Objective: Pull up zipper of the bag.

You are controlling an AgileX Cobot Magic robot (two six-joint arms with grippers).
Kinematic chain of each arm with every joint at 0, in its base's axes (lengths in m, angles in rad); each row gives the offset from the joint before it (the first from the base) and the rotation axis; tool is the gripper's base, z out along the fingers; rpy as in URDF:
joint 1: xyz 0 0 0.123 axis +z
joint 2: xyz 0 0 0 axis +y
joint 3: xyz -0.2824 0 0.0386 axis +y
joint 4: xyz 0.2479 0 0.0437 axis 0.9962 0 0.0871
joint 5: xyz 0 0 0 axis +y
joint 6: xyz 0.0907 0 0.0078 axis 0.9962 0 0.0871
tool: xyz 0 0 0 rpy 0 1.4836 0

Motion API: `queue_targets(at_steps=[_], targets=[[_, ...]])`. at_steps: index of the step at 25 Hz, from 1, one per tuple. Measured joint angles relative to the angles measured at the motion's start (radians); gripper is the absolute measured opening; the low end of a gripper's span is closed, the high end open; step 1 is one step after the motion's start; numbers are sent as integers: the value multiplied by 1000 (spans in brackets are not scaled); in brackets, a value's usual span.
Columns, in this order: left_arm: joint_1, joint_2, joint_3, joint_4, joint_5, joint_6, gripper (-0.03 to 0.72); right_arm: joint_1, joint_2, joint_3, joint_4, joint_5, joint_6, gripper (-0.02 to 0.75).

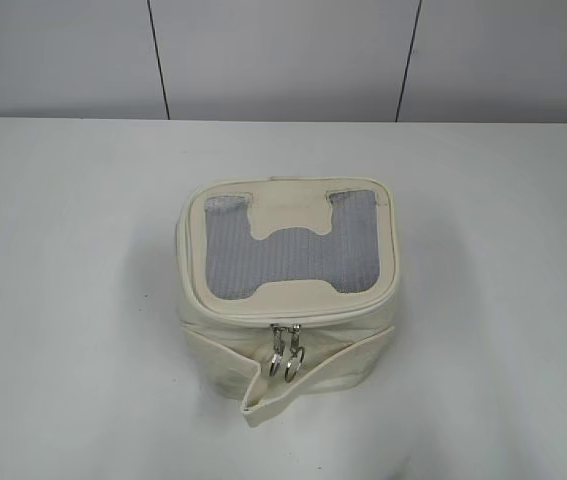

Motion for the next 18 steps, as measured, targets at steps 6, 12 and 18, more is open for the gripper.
queue_targets(at_steps=[6,12,18], targets=[[0,0,0,0,-1,0,247,0,0,0,1,0,0,560],[0,0,0,0,-1,0,247,0,0,0,1,0,0,560],[0,0,0,0,-1,0,247,0,0,0,1,0,0,560]])
